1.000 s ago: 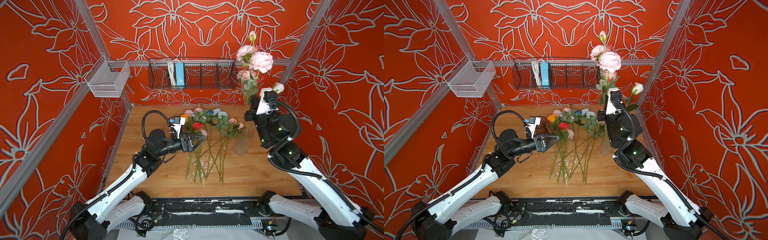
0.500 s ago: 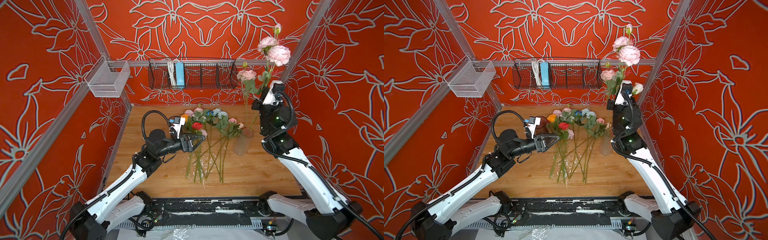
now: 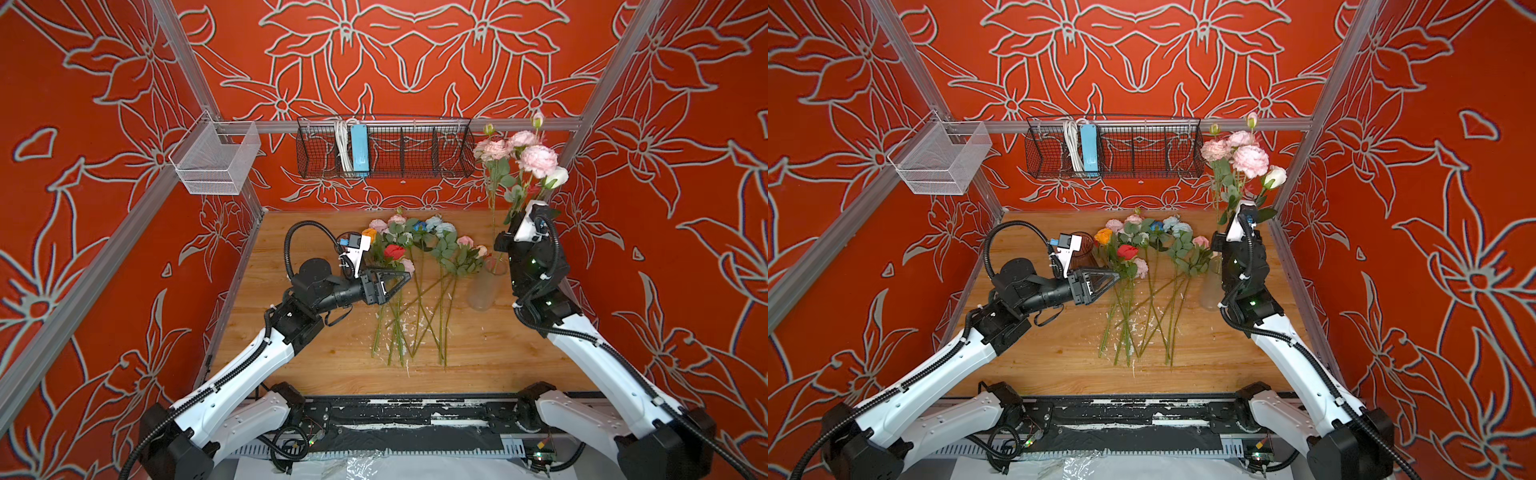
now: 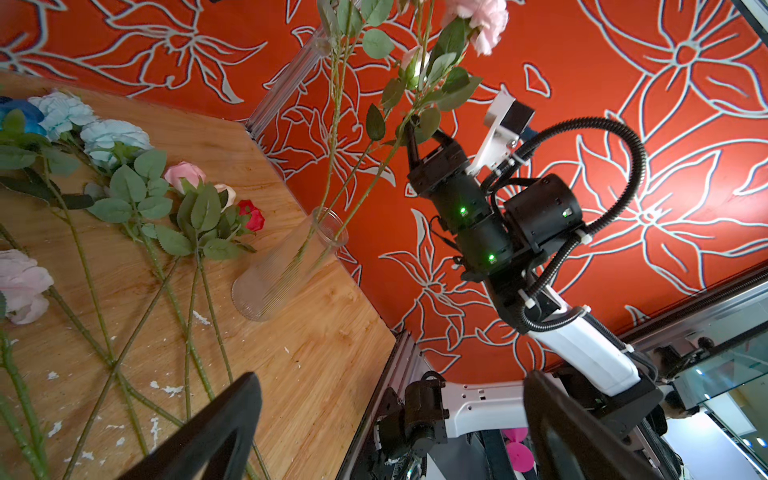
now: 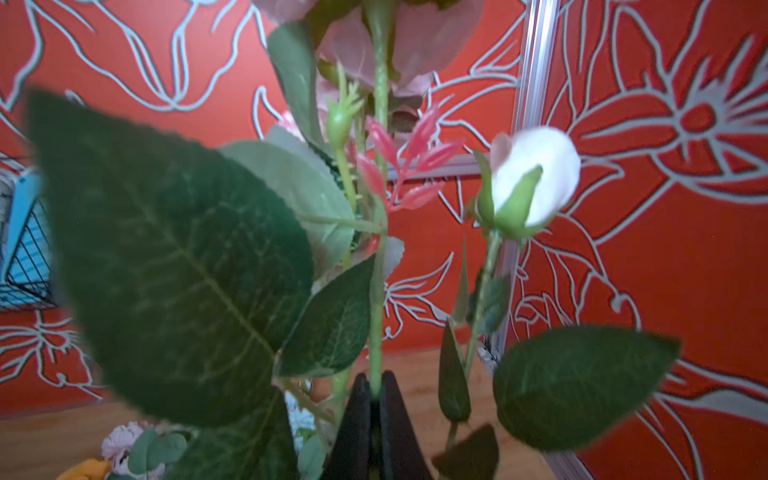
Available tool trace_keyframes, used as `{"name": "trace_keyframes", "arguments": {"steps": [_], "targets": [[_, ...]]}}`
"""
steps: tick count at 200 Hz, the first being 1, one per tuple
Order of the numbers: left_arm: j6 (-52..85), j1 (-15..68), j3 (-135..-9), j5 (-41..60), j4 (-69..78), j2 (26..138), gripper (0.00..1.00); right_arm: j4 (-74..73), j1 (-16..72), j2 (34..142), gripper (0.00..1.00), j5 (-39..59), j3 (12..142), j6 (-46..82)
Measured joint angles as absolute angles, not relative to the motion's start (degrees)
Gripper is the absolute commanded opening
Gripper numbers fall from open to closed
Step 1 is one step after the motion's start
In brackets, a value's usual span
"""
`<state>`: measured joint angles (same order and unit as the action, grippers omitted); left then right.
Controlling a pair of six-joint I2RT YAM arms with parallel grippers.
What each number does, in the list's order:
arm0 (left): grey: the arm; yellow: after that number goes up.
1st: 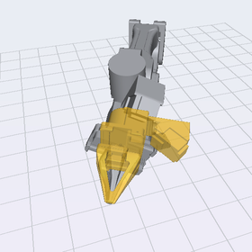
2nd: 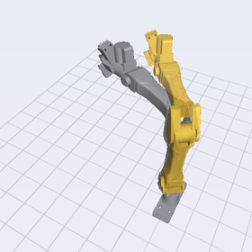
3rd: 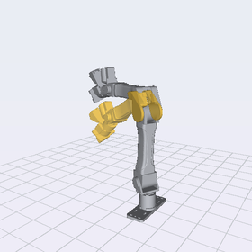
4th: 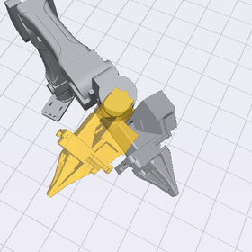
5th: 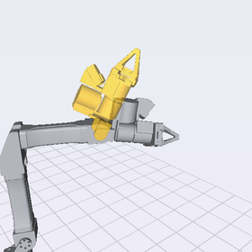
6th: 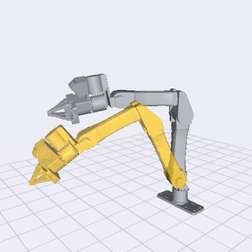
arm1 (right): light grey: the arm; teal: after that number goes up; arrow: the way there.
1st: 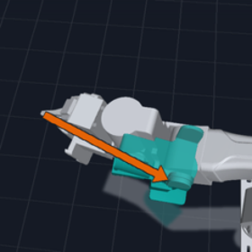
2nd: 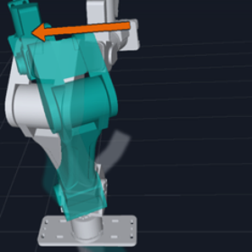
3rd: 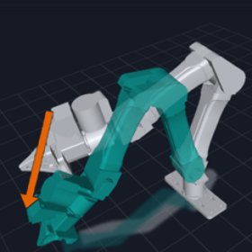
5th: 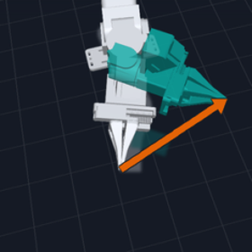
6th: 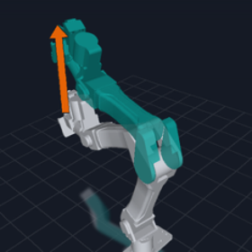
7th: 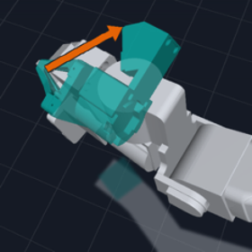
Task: Arrange the flowers into the vase
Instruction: 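Lower the pink rose stem into the clear vase and open the right gripper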
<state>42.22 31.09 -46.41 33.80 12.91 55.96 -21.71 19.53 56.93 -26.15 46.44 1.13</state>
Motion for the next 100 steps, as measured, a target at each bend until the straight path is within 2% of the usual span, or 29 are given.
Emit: {"name": "trace_keyframes", "arguments": {"steps": [37,64,100], "targets": [[42.2,31.1,-46.4,33.7,12.9,56.0,0.98,-18.8,19.5,53.8,0.32,-26.5,42.3,3.9],[42.2,31.1,-46.4,33.7,12.9,56.0,0.98,-17.6,19.5,50.9,0.38,-26.6,41.5,4.9],[42.2,31.1,-46.4,33.7,12.9,56.1,0.98,-13.1,19.6,48.3,0.41,-26.8,42.3,6.6]]}}
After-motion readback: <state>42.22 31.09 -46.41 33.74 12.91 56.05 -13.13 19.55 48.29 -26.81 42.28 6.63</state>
